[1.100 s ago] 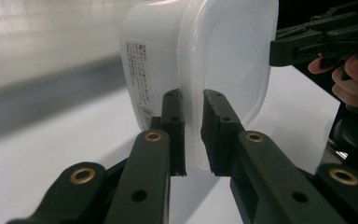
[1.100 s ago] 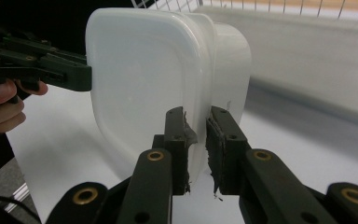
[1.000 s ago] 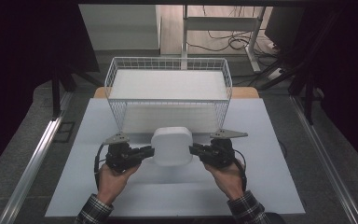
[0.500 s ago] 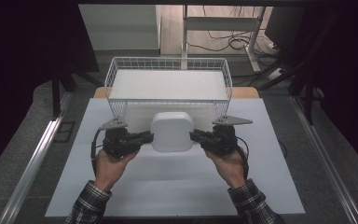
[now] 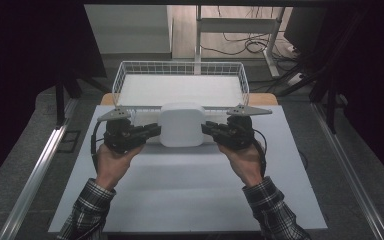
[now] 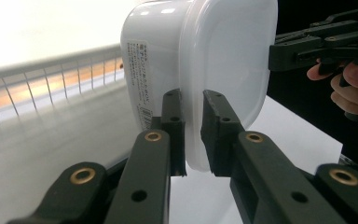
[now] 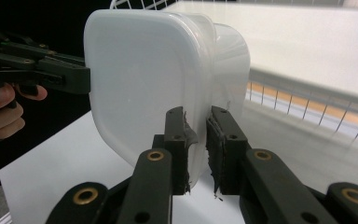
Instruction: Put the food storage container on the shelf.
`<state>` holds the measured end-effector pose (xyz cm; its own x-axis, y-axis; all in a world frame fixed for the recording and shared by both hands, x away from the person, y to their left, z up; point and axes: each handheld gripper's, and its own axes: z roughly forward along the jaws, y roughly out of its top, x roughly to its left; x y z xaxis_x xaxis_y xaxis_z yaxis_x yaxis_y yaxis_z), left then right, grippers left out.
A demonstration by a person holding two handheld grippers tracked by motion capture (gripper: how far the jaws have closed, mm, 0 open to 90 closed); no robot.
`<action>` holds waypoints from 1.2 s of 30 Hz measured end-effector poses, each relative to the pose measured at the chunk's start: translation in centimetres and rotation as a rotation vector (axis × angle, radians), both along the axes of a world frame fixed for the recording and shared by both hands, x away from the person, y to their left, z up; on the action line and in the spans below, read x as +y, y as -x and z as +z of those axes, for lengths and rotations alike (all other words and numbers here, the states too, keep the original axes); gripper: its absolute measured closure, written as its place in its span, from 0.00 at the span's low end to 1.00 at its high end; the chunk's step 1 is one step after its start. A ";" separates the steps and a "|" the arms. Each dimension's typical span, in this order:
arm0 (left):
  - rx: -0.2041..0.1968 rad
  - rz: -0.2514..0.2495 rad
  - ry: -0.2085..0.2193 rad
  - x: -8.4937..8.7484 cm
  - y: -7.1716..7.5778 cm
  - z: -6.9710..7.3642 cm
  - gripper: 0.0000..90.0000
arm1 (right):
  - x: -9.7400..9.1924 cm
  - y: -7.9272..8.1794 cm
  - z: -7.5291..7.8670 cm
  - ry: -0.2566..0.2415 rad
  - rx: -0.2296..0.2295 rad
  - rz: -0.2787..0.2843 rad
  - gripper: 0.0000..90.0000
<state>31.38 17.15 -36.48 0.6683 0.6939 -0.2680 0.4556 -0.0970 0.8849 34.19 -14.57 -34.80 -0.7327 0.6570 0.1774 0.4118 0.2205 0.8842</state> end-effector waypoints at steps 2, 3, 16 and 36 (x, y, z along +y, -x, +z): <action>-0.007 0.000 -0.002 0.1 -0.3 0.6 0.89 | 0.1 -0.3 0.6 -0.003 -0.004 -0.001 0.87; -0.010 0.000 -0.004 0.1 -0.5 1.0 0.89 | 0.1 -0.4 0.8 -0.005 -0.009 0.000 0.86; -0.051 0.003 0.006 0.9 -3.0 4.6 0.89 | 0.9 -2.8 4.4 -0.027 -0.051 -0.014 0.86; -0.006 0.036 0.033 1.0 -7.0 4.8 0.89 | 1.6 -7.2 5.0 -0.036 -0.019 -0.060 0.85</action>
